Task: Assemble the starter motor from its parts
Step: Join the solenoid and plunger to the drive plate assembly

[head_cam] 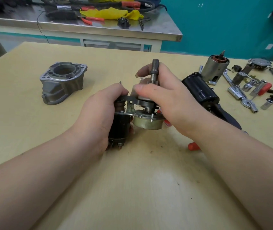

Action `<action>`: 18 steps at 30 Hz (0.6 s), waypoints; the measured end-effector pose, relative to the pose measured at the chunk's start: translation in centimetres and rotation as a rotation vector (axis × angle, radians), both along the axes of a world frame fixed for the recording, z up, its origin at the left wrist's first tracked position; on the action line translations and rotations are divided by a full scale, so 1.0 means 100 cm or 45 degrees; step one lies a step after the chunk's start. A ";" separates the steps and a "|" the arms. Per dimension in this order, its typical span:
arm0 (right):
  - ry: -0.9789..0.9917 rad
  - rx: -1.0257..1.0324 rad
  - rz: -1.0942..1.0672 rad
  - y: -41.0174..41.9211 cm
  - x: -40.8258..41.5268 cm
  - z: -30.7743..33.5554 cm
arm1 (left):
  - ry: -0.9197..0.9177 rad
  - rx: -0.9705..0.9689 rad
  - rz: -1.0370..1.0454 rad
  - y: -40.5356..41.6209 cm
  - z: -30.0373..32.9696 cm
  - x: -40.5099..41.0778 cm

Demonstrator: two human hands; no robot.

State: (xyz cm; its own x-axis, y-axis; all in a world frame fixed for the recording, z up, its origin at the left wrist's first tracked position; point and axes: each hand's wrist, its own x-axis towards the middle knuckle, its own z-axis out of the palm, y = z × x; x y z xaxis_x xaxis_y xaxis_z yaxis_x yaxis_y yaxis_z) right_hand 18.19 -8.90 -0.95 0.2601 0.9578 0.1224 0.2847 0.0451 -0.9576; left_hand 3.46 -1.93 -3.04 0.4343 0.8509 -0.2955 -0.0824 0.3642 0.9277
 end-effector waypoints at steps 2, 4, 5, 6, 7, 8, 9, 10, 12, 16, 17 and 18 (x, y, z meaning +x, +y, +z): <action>0.061 0.013 0.003 0.000 0.006 0.002 | -0.007 0.002 -0.001 0.001 -0.001 -0.001; 0.139 0.106 -0.111 0.000 0.017 0.007 | -0.006 0.001 0.003 0.002 -0.002 -0.001; 0.197 0.167 -0.197 0.000 0.025 0.010 | -0.006 -0.002 0.005 0.002 -0.003 0.000; 0.232 0.222 -0.282 0.000 0.032 0.014 | -0.006 -0.005 0.007 0.002 -0.003 0.000; 0.207 0.261 -0.358 -0.001 0.039 0.017 | -0.004 -0.008 0.008 0.002 -0.003 0.000; 0.116 0.277 -0.423 -0.001 0.046 0.020 | -0.004 -0.012 0.007 0.002 -0.004 -0.001; -0.023 0.272 -0.473 0.000 0.052 0.021 | -0.007 -0.019 0.003 0.002 -0.004 -0.002; -0.186 0.257 -0.508 0.002 0.056 0.023 | -0.014 -0.030 -0.001 0.003 -0.004 -0.003; -0.518 0.191 -0.522 0.008 0.062 0.025 | -0.028 -0.059 -0.005 0.005 -0.003 -0.004; -1.081 -0.160 -0.346 0.027 0.062 0.024 | -0.133 -0.094 0.026 0.014 0.001 -0.013; -1.209 -0.247 -0.293 0.031 0.061 0.023 | -0.169 -0.089 0.047 0.019 0.003 -0.017; -1.321 -0.326 -0.240 0.033 0.060 0.022 | -0.199 -0.080 0.079 0.024 0.005 -0.021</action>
State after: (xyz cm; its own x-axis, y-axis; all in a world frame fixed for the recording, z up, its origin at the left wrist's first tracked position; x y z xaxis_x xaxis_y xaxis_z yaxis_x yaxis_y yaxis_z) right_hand 24.18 -5.55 1.21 0.2905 0.9417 0.1698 0.9425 -0.2509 -0.2209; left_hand 1.39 0.49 -2.58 0.4262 0.8596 -0.2817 -0.2483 0.4106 0.8773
